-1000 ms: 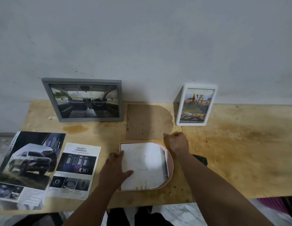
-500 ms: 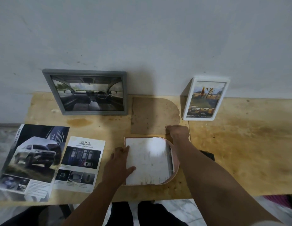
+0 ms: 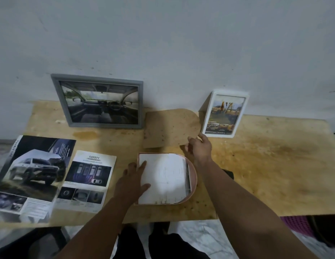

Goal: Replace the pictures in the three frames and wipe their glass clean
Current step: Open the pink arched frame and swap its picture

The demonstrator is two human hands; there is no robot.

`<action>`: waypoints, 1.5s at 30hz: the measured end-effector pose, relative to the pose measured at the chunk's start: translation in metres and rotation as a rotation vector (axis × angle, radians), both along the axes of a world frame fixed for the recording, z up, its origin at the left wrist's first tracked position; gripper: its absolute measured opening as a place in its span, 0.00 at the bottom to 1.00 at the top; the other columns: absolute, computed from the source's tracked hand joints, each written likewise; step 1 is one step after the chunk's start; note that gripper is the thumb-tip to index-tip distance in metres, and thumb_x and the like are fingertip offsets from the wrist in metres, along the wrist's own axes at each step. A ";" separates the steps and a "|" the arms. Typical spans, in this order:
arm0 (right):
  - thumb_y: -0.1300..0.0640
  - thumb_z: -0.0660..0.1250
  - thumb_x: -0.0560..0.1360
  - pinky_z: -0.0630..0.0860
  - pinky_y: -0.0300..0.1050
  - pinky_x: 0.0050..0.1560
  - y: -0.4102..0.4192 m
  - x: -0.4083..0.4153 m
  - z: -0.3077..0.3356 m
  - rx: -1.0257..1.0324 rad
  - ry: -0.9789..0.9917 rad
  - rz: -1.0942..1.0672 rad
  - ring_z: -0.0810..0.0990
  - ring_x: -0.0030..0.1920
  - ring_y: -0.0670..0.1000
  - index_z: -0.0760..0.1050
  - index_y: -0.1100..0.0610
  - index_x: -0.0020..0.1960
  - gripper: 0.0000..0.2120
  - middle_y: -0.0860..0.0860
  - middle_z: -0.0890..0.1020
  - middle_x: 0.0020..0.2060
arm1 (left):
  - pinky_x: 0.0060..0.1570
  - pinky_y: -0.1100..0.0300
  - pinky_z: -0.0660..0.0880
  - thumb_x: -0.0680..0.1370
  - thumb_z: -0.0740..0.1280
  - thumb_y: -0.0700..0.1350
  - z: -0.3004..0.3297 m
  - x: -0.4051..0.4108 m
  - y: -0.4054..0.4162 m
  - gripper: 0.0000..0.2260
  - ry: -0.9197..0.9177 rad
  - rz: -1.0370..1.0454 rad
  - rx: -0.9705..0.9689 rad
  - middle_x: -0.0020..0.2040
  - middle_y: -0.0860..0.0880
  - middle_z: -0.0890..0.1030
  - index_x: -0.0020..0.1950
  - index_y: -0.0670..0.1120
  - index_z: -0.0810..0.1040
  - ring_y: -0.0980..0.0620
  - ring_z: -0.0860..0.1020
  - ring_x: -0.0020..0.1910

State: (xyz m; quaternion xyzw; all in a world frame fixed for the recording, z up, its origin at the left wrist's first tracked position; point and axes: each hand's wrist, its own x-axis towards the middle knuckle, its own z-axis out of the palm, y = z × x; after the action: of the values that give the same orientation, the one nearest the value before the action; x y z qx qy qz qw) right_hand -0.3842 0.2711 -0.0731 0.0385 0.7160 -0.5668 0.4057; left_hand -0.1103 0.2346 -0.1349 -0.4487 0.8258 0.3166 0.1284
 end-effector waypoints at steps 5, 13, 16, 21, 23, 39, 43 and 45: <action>0.65 0.66 0.80 0.77 0.49 0.36 0.042 0.008 0.014 -0.050 0.011 0.068 0.80 0.35 0.56 0.73 0.56 0.63 0.14 0.60 0.84 0.46 | 0.57 0.48 0.79 0.79 0.70 0.50 0.004 0.015 0.004 0.25 0.098 0.229 0.053 0.72 0.45 0.66 0.75 0.51 0.67 0.43 0.80 0.58; 0.67 0.66 0.79 0.66 0.52 0.34 0.135 0.051 -0.009 0.102 -0.028 0.196 0.73 0.30 0.57 0.68 0.61 0.59 0.11 0.62 0.75 0.36 | 0.52 0.52 0.78 0.79 0.64 0.45 -0.005 0.030 0.004 0.05 0.093 0.303 0.126 0.60 0.44 0.76 0.53 0.49 0.78 0.48 0.77 0.47; 0.70 0.66 0.78 0.67 0.49 0.30 0.148 0.065 -0.018 0.145 -0.030 0.195 0.71 0.26 0.55 0.62 0.57 0.47 0.14 0.60 0.68 0.36 | 0.54 0.51 0.78 0.75 0.62 0.50 -0.007 0.029 0.005 0.17 0.090 0.307 0.157 0.63 0.42 0.76 0.60 0.47 0.81 0.44 0.78 0.53; 0.71 0.67 0.76 0.75 0.45 0.28 0.154 0.082 -0.022 0.195 0.104 0.271 0.81 0.33 0.59 0.67 0.56 0.58 0.17 0.60 0.79 0.42 | 0.60 0.49 0.76 0.79 0.67 0.45 0.007 0.023 0.011 0.14 0.110 0.319 0.168 0.68 0.42 0.70 0.65 0.47 0.80 0.39 0.79 0.59; 0.71 0.68 0.75 0.81 0.43 0.37 0.153 0.085 -0.021 0.198 0.192 0.334 0.84 0.49 0.58 0.64 0.45 0.71 0.32 0.55 0.82 0.55 | 0.61 0.48 0.77 0.81 0.66 0.47 0.005 0.023 0.013 0.14 0.120 0.314 0.151 0.68 0.41 0.69 0.66 0.48 0.79 0.39 0.80 0.57; 0.60 0.68 0.77 0.82 0.50 0.39 0.134 0.087 -0.007 0.507 0.274 0.744 0.84 0.41 0.58 0.30 0.47 0.81 0.52 0.52 0.78 0.51 | 0.57 0.49 0.80 0.85 0.59 0.51 0.004 0.024 0.016 0.22 -0.001 0.135 0.032 0.71 0.43 0.65 0.78 0.47 0.67 0.44 0.81 0.51; 0.51 0.67 0.77 0.82 0.54 0.44 0.126 0.081 -0.010 0.636 0.283 0.827 0.84 0.42 0.59 0.27 0.49 0.80 0.52 0.58 0.84 0.47 | 0.54 0.49 0.80 0.83 0.63 0.48 0.007 0.021 0.021 0.22 -0.037 0.123 0.036 0.71 0.44 0.63 0.77 0.45 0.66 0.43 0.81 0.49; 0.49 0.66 0.77 0.80 0.53 0.46 0.124 0.079 -0.009 0.706 0.323 0.890 0.82 0.44 0.60 0.27 0.50 0.80 0.51 0.59 0.83 0.50 | 0.52 0.48 0.80 0.83 0.62 0.47 0.008 0.020 0.023 0.20 -0.042 0.132 0.033 0.71 0.44 0.63 0.75 0.45 0.67 0.42 0.81 0.48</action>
State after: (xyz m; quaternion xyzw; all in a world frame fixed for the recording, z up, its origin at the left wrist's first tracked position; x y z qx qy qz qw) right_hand -0.3053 0.3950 -0.0822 -0.2196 0.8614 -0.0683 0.4530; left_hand -0.0906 0.2573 -0.1270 -0.5066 0.7861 0.3284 0.1322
